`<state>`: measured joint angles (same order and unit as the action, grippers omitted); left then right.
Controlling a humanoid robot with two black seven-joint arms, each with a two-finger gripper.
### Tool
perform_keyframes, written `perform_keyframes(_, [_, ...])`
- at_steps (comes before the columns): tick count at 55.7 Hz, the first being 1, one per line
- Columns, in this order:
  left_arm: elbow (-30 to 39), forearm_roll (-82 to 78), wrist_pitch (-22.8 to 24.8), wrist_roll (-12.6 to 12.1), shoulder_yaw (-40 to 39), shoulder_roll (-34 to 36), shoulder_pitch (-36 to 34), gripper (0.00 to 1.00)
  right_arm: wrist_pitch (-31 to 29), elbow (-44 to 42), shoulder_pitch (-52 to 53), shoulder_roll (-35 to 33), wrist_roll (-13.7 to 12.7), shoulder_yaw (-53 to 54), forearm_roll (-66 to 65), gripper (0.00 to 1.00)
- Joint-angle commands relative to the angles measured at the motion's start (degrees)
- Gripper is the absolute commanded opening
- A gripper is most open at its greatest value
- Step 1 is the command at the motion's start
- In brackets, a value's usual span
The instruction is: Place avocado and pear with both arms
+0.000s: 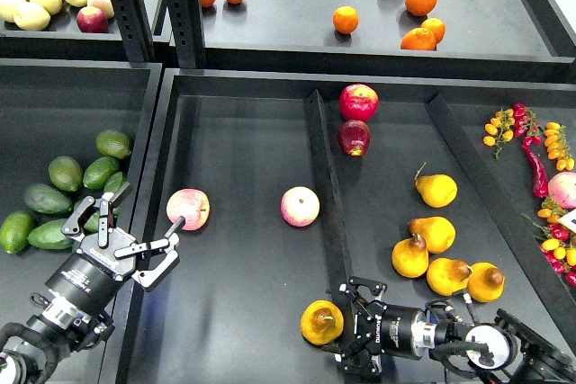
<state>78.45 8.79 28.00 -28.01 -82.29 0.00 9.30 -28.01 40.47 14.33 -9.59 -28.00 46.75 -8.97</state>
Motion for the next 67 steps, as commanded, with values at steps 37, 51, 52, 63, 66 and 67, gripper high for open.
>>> perform_keyframes(37, [-0.05, 0.0, 0.0, 0.01, 0.29, 0.0, 0.02, 0.99, 0.01, -6.19, 0.18, 5.64, 0.0, 4.66, -0.17, 0.31])
perform_keyframes(51, [-0.05, 0.0, 0.0, 0.01, 0.38, 0.0, 0.02, 0.99, 0.01, -6.63, -0.09, 5.99, 0.0, 4.84, -0.08, 0.25])
perform_keyframes(52, [-0.05, 0.0, 0.0, 0.01, 0.38, 0.0, 0.02, 0.99, 0.01, -6.54, -0.09, 5.99, 0.0, 4.84, 0.0, 0.24])
perform_keyframes(63, [-0.14, 0.0, 0.0, 0.01, 0.38, 0.0, 0.1, 0.99, 0.01, -5.58, -0.35, 5.99, 0.0, 6.42, 1.06, 0.21])
perform_keyframes(66, [-0.14, 0.0, 0.0, 0.01, 0.38, 0.0, 0.1, 0.99, 0.01, -4.7, -0.26, 5.9, 0.0, 6.51, 1.93, 0.21])
perform_keyframes(67, [-0.14, 0.0, 0.0, 0.01, 0.38, 0.0, 0.1, 0.99, 0.01, -4.52, -0.26, 5.9, 0.0, 6.59, 2.29, 0.21])
